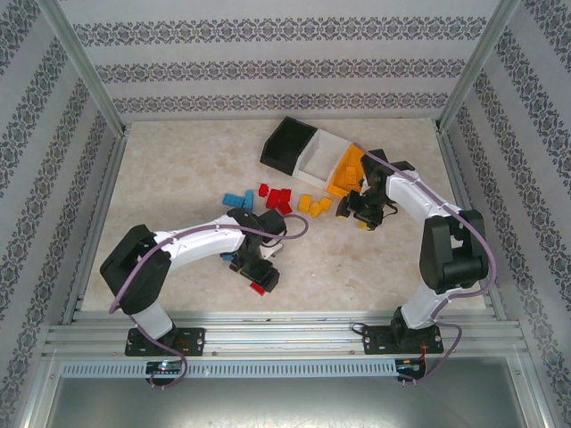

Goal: Sort the legos into containers by color

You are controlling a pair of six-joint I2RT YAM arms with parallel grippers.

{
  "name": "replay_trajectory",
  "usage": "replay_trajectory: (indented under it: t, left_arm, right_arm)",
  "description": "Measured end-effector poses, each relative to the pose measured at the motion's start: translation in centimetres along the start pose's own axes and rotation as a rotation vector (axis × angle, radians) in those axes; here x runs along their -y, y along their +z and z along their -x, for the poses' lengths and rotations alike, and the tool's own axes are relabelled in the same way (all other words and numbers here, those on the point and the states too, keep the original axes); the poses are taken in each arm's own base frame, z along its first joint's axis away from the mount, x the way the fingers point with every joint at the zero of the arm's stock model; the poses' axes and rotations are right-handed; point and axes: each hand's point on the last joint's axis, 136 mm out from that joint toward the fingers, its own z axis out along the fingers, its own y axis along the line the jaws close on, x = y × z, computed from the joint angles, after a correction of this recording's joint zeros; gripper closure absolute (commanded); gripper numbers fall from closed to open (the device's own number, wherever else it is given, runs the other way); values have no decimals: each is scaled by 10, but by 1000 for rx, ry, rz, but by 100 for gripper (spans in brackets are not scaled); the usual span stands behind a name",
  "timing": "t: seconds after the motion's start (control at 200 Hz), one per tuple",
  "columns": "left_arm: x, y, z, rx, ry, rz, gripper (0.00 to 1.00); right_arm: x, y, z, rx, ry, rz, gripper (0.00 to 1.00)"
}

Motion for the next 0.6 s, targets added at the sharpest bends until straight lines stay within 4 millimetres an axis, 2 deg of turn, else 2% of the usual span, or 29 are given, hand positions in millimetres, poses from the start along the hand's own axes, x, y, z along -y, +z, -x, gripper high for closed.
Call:
replay_trajectory:
  t: [0.215, 0.42, 0.6]
  left_arm:
    - [5, 14, -2, -40, 17, 11, 26]
    - [5, 29, -3, -68, 23, 16, 26]
    - [2, 33, -4, -70, 11, 29, 40]
  right_arm:
    - [-1, 1, 2, 11, 3, 7, 39]
    - [5, 5, -5, -2, 8, -2, 39]
    - [9, 4, -10, -5, 11, -4, 39]
